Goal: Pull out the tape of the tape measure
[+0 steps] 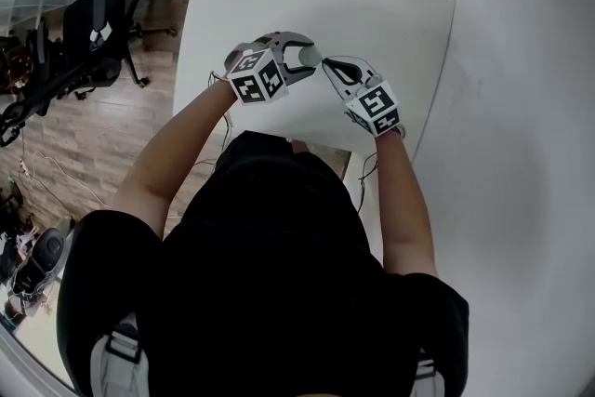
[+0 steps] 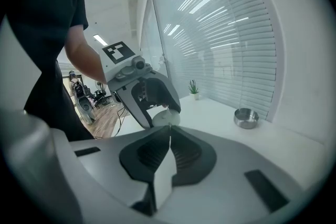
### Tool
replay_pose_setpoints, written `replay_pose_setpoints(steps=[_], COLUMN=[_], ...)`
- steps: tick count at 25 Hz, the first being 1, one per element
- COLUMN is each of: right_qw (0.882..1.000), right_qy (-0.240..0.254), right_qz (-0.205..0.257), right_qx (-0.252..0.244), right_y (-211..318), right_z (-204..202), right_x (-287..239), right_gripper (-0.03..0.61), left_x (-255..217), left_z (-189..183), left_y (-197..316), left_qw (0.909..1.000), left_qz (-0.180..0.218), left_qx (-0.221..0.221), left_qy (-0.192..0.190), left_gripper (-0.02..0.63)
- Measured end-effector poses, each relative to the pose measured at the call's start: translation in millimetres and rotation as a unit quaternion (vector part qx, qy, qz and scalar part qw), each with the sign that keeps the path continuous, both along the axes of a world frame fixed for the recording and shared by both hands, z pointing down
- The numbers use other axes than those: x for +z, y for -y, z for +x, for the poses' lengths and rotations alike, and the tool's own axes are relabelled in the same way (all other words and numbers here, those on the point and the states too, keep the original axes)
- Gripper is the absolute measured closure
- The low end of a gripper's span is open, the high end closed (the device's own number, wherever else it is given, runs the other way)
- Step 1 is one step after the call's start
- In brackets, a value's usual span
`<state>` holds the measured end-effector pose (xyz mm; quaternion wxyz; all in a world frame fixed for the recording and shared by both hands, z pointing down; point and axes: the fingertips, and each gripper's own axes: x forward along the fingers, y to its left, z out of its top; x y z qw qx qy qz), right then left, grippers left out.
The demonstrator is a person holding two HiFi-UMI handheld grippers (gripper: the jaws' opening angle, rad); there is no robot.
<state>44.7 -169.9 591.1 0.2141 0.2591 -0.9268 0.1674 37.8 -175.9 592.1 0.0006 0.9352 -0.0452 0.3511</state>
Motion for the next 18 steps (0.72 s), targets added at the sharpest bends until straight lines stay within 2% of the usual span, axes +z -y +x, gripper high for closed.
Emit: replay_pose_setpoints(steps=[10, 18], right_qw=[1.0, 1.0], right_qy=[-0.014, -0.015], right_qz=[0.011, 0.024], right_qx=[-0.009, 0.005], right_y=[-1.4, 5.7], right_z=[0.5, 12.1], right_x=[-27.2, -39.4], right_gripper=[0.569, 0.569], left_x=[-26.7, -38.9], left_z=[-3.0, -8.1], left_y=[-0.5, 8.1], left_qw=[0.9999, 0.9995], left_qz=[0.007, 0.006], left_qx=[-0.011, -0.029], left_qy=[0.007, 0.007], left_gripper=[0.385, 0.385])
